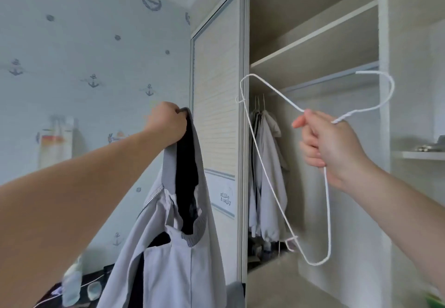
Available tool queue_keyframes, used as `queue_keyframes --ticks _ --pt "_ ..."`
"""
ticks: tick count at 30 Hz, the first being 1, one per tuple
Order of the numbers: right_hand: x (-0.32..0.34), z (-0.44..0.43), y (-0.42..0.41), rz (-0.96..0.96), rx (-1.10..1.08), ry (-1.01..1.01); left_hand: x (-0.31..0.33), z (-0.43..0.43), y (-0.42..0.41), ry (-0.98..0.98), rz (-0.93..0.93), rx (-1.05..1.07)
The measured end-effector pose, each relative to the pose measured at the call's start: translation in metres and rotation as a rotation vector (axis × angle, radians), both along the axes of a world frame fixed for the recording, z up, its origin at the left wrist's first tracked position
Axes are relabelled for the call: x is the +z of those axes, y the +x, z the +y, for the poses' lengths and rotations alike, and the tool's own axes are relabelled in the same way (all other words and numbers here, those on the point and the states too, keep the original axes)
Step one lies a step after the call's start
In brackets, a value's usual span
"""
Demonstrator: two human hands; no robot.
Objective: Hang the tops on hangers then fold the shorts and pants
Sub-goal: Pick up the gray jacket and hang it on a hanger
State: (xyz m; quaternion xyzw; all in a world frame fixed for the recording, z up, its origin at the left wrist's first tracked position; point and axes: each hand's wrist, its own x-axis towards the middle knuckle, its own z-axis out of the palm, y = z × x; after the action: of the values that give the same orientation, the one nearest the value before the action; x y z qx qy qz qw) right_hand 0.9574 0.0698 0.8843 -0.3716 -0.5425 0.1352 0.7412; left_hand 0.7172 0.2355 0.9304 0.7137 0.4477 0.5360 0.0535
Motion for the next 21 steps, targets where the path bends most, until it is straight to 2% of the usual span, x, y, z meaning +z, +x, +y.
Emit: queue_keyframes --ticks 8,12,17,21 --pt "-0.126 -0.083 -0.07 0.041 0.254 -0.152 -0.108 -0.051 -0.063 -0.149 0.22 0.062" --pt "-0.202 -0.123 -0.094 0.057 0.363 -0.322 -0.178 -0.069 -0.083 -0.283 0.203 -0.012" --pt "-0.293 -0.154 -0.11 -0.027 0.335 -0.556 -0.264 -0.106 -0.103 -0.406 0.138 -0.08" --pt "-0.335 -0.176 -0.117 -0.02 0.342 -0.723 -0.318 -0.141 -0.104 -0.471 0.135 -0.157"
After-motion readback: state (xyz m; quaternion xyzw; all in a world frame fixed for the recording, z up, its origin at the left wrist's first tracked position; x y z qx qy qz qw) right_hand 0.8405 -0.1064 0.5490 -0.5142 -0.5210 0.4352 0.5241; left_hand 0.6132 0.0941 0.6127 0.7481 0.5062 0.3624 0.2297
